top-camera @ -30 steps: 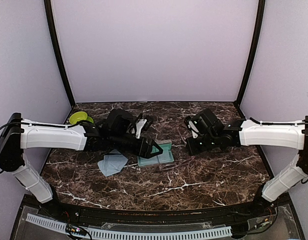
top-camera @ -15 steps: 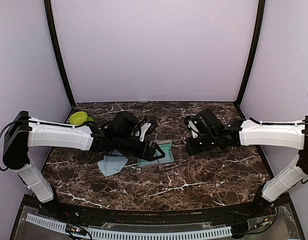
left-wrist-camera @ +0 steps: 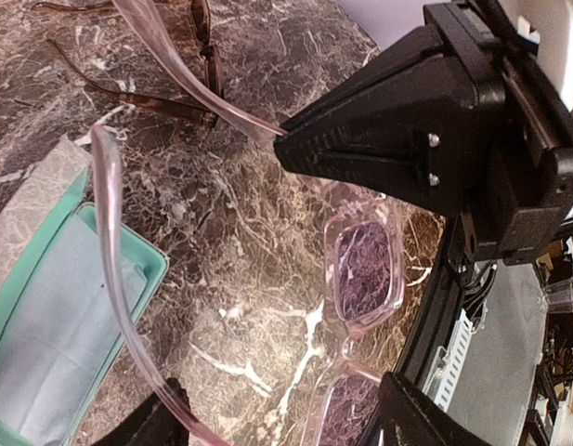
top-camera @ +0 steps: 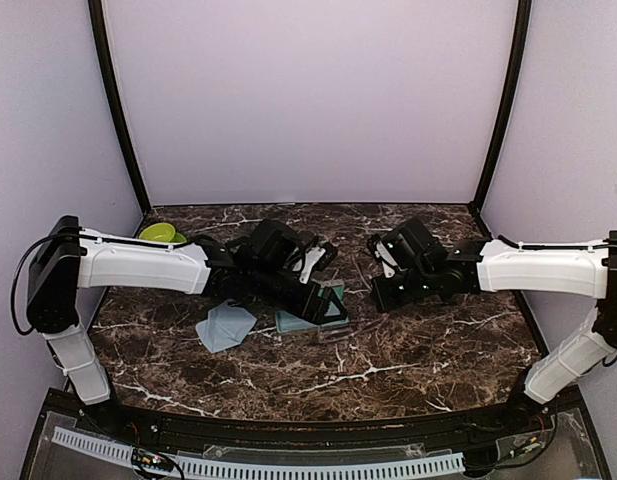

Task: Organize the sunglasses
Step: Fold the left temple of the sunglasses on the sunglasses.

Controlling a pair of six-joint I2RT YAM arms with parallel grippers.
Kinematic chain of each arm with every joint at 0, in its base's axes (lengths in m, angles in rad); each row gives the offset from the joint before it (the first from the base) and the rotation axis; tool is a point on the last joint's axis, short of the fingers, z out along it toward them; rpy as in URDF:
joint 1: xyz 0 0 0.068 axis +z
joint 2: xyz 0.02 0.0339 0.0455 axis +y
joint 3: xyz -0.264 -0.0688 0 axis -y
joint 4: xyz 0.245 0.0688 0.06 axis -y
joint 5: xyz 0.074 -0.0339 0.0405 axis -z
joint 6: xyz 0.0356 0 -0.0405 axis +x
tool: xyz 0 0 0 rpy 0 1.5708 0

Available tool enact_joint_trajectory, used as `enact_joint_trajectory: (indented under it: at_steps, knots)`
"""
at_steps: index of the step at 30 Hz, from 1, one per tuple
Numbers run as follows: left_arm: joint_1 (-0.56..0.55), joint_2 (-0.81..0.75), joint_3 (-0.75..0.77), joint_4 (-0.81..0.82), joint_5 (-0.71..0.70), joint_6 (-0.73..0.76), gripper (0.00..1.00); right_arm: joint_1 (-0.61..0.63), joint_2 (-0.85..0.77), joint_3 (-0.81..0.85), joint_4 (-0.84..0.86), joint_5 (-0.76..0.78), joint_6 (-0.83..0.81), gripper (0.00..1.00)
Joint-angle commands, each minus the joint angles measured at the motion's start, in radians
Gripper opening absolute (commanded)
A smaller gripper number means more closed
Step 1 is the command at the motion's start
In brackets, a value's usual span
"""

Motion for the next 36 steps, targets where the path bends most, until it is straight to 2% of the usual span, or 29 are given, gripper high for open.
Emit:
enact_joint_trajectory:
  at_steps: [1, 3, 6, 9, 15, 19, 23, 36]
  knots:
    - [-0.019, 0.031, 0.053, -0.061, 0.050, 0.051, 0.73, 0.006, 0.001, 0.024, 0.034, -0.005, 0.010, 0.00]
    - [-0.024, 0.045, 0.066, -0.070, 0.076, 0.062, 0.75, 0.007, 0.001, 0.023, 0.037, -0.005, 0.011, 0.00]
    - [-0.024, 0.065, 0.081, -0.069, 0.130, 0.080, 0.83, 0.006, 0.001, 0.021, 0.039, -0.005, 0.011, 0.00]
    - [-0.026, 0.065, 0.088, -0.071, 0.130, 0.100, 0.88, 0.007, 0.003, 0.019, 0.034, -0.001, 0.010, 0.00]
    - [-0.026, 0.017, 0.086, -0.125, -0.030, 0.132, 0.92, 0.006, -0.001, 0.008, 0.029, 0.008, 0.009, 0.00]
    - [-0.026, -0.024, 0.060, -0.114, -0.077, 0.118, 0.98, 0.006, 0.010, 0.009, 0.033, 0.002, 0.006, 0.00]
    - [-0.026, -0.078, -0.002, -0.026, -0.070, 0.088, 0.99, 0.006, 0.019, 0.011, 0.038, -0.006, 0.004, 0.00]
    - [-0.031, -0.035, 0.020, -0.032, -0.018, 0.075, 0.98, 0.006, 0.020, 0.016, 0.037, -0.005, 0.001, 0.00]
